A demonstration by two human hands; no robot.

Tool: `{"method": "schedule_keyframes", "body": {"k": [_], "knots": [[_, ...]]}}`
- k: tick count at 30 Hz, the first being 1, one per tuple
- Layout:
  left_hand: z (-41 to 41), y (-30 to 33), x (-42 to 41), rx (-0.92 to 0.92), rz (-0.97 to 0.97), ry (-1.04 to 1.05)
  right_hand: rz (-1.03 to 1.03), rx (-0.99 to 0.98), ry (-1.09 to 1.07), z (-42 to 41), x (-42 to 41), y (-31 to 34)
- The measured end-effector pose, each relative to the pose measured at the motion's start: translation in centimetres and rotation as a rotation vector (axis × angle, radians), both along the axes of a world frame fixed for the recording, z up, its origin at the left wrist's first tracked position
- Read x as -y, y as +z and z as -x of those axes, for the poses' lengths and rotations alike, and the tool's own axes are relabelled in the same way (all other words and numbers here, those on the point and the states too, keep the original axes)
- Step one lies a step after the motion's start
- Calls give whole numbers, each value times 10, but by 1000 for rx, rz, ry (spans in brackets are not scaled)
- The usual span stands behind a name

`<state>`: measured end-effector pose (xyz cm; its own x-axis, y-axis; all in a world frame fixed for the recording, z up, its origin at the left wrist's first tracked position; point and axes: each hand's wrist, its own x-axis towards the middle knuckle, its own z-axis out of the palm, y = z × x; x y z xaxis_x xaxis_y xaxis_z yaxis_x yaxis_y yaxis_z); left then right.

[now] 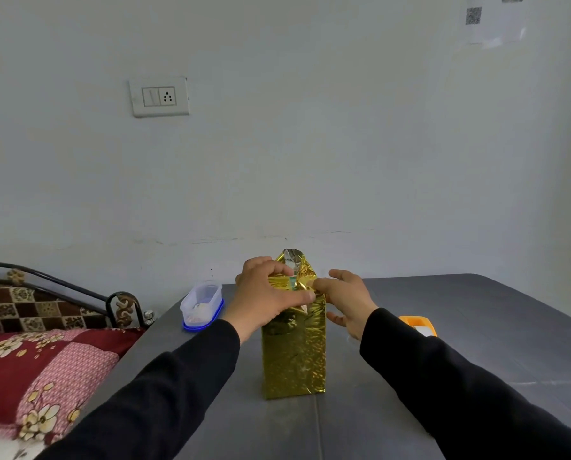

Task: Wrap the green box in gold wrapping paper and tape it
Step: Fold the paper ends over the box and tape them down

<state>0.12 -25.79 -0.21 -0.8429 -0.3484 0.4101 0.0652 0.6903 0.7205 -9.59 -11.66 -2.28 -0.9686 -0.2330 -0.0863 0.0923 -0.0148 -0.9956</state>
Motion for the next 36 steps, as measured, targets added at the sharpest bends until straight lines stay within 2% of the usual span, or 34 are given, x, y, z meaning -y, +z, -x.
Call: {"method": "schedule_keyframes", "body": {"k": [5,9,11,15,20,25,27,31,32,34,36], "knots": [[-11,-6,-12,29,262,90,27,64,4,3,2,1],[-9,0,-22,11,306,160,43,102,-1,3,4,0],[-4,1,-23,4,266,166,34,121,18,4,4,1],[-2,4,-24,-54,51,109,-15,130,62,4,0,4],[-7,-4,-25,-185,99,218,-24,113,57,4,2,4],[-14,-1,-24,-2,189,84,0,96,42,3,2,4],[-14,2,-24,-69,181,37,18,106,38,2,2,4],[-13,7,-23,-301,136,69,23,111,21,-2,2,5],[-14,9,-21,-304,117,30,32,115,20,-3,2,6],[-17,13,-15,-145,133,-94,38,115,21,-3,2,7],[-17,16,-7,72,300,-144,29,108,25,-3,1,7]]}}
